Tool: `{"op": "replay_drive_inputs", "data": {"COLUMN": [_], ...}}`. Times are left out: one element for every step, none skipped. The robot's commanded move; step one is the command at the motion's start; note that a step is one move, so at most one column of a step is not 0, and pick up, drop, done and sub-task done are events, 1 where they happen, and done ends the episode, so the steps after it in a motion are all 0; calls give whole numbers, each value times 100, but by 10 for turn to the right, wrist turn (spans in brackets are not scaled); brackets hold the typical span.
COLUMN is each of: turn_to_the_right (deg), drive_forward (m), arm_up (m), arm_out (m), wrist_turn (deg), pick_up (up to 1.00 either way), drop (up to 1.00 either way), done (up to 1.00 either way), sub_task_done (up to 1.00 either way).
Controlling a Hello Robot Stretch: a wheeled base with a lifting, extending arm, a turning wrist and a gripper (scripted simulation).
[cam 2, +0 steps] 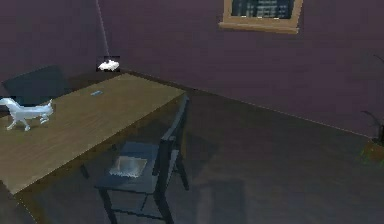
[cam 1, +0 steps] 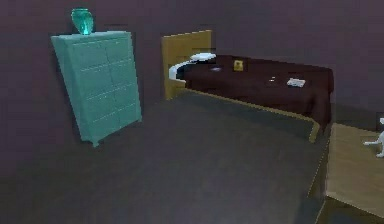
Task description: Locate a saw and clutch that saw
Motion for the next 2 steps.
{"op": "replay_drive_inputs", "data": {"turn_to_the_right": [0, 0], "drive_forward": [75, 100], "arm_up": [0, 0], "arm_out": [0, 0], "wrist_turn": [0, 0], "pick_up": [0, 0], "drop": [0, 0], "done": [0, 0], "sub_task_done": [0, 0]}}
